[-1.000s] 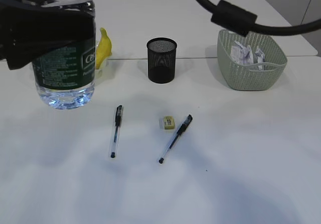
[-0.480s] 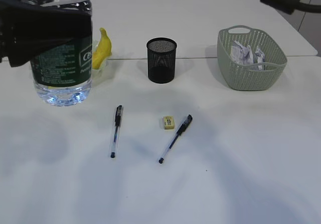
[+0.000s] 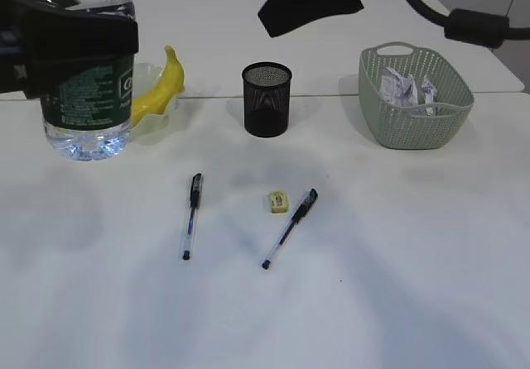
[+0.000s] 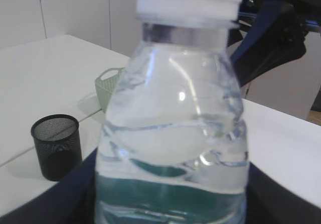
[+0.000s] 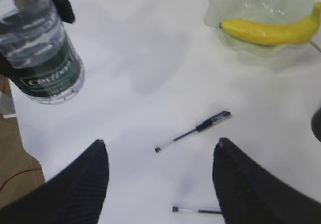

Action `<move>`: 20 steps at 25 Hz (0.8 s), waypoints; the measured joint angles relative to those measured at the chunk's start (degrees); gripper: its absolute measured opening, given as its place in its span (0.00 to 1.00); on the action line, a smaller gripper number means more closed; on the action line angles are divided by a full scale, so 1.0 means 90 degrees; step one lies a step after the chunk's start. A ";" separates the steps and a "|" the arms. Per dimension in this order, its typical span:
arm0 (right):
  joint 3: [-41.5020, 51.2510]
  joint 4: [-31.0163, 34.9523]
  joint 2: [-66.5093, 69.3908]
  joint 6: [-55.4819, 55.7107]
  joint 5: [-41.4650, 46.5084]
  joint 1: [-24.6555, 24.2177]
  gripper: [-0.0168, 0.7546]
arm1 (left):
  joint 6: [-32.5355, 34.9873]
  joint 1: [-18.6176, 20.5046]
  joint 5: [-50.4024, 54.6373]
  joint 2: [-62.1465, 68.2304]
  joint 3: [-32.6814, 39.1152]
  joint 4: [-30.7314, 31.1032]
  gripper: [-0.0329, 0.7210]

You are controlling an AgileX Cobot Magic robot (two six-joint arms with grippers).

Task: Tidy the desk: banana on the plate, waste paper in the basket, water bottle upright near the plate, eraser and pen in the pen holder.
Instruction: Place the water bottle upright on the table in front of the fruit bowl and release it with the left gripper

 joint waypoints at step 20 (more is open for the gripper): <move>0.0951 -0.3534 0.0000 0.3564 -0.0134 0.0000 0.59 | 0.0251 0.0000 -0.1515 0.0000 0.0000 -0.0156 0.62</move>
